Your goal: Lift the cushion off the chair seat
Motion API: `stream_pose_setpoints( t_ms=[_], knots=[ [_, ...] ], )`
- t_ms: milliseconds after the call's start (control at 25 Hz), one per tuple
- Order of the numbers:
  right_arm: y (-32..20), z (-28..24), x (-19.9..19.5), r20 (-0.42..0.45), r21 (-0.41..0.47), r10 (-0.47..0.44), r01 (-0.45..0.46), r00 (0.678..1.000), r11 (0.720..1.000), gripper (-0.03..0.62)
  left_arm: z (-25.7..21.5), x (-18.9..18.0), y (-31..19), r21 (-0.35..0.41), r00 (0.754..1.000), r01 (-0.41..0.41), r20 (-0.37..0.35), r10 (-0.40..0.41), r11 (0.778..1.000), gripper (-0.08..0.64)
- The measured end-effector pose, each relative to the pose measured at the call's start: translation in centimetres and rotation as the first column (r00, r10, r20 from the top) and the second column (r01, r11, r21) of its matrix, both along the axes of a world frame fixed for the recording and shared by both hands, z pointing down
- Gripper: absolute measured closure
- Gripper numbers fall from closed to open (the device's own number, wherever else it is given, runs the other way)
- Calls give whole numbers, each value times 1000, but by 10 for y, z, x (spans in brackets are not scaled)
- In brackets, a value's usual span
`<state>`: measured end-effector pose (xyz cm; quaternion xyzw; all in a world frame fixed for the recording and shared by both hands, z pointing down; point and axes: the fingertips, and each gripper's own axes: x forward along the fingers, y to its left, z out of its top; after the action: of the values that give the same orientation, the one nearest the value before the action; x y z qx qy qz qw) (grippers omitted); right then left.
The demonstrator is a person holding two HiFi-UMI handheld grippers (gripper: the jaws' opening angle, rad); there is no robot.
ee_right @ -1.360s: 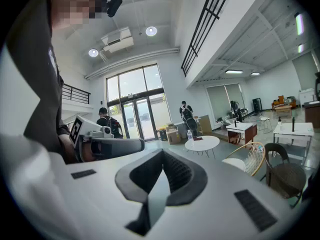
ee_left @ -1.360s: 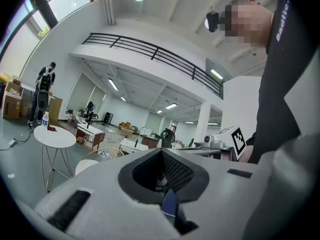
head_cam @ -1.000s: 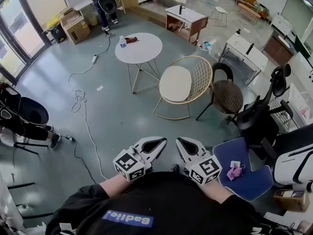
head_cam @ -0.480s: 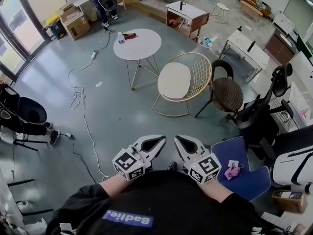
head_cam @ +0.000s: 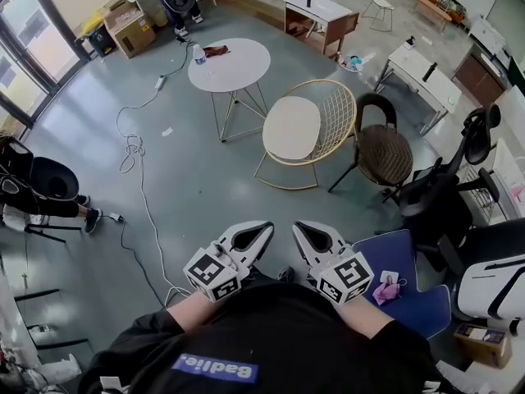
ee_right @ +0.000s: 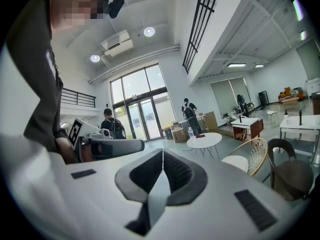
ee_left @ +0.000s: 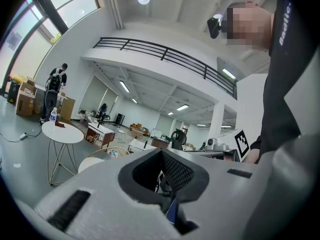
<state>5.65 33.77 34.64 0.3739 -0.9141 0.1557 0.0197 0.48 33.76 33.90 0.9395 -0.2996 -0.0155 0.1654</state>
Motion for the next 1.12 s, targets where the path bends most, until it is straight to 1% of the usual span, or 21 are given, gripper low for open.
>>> stream_pose_setpoints(
  t_ms=[120, 320, 480, 720, 840, 1120],
  knots=[
    [-9, 4, 9, 0, -2, 0, 0, 1000, 1000, 563, 0, 8, -9, -2, 1000, 6, 4, -6, 1000, 545],
    [-34, 5, 19, 13, 1, 14, -14, 1000, 1000, 563, 1, 14, -34, 17, 1000, -2, 10, 2, 1000, 545],
    [-57, 10, 18, 2, -7, 16, -16, 1000, 1000, 563, 3, 12, -60, 22, 1000, -5, 0, 5, 1000, 545],
    [-112, 11, 8, -3, -18, 57, -57, 998, 998, 563, 6, -2, -116, 22, 1000, -20, -1, 20, 1000, 545],
    [-141, 8, -2, -16, -20, 64, -64, 998, 998, 563, 3, -13, -146, 26, 999, -35, 0, 35, 999, 545],
    [-215, 5, -33, -38, -37, 116, -117, 993, 992, 563, 2, -40, -221, 22, 996, -94, 12, 94, 995, 545]
  ],
)
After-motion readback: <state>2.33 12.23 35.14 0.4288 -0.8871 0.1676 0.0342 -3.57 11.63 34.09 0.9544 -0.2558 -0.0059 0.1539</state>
